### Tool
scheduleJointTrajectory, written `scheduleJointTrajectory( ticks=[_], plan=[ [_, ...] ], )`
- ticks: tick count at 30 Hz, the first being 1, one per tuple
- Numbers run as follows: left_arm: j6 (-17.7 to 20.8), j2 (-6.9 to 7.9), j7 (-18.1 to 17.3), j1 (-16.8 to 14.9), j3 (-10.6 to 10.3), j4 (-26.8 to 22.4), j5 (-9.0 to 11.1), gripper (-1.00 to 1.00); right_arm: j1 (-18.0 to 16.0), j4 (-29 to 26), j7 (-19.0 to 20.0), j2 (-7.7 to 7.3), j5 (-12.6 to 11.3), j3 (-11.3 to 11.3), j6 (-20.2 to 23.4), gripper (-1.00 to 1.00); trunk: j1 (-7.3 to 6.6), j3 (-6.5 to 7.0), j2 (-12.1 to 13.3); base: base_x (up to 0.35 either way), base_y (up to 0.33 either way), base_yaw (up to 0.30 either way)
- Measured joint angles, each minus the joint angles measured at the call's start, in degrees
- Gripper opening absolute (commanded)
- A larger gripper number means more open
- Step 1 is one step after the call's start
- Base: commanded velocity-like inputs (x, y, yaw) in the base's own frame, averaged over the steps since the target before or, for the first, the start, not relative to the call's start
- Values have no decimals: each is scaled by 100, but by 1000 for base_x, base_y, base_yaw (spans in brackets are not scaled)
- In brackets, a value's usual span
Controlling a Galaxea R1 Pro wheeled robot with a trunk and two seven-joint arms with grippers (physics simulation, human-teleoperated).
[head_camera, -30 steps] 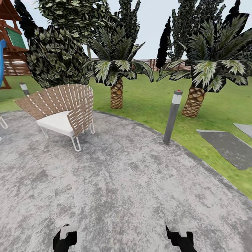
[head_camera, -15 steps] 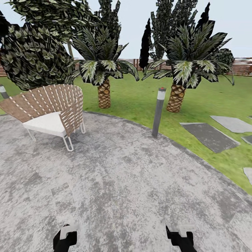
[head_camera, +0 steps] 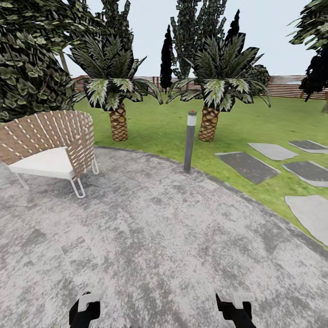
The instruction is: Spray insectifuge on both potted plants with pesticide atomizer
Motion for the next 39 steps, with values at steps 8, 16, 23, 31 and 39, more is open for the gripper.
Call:
scheduleJointTrajectory(
  ticks=[8, 16, 23, 31, 39],
  plan=[
    [0, 0, 0, 0, 0, 3, 0, -100, 0, 5, 0, 0, 0, 1, 0, 100, 0, 0, 0, -272, 215, -267],
    [2, 0, -2, 2, -2, -1, 1, -100, 0, 5, 0, 0, 0, 1, -2, 100, 0, 0, 0, -271, 44, -267],
    [3, -1, -3, 2, -3, 2, -7, -100, 0, 6, 0, -1, 1, 1, -3, 100, 0, 0, 0, -255, -175, -267],
    [2, -1, -3, 16, -1, 4, -8, -100, 0, 6, 0, -1, 6, 1, -3, 100, 0, 0, 0, -254, -197, -267],
    [3, -1, -3, 17, -4, -3, -9, -100, 0, 6, 0, 0, 6, 0, -3, 100, 0, 0, 0, -257, -196, -267]
  ],
)
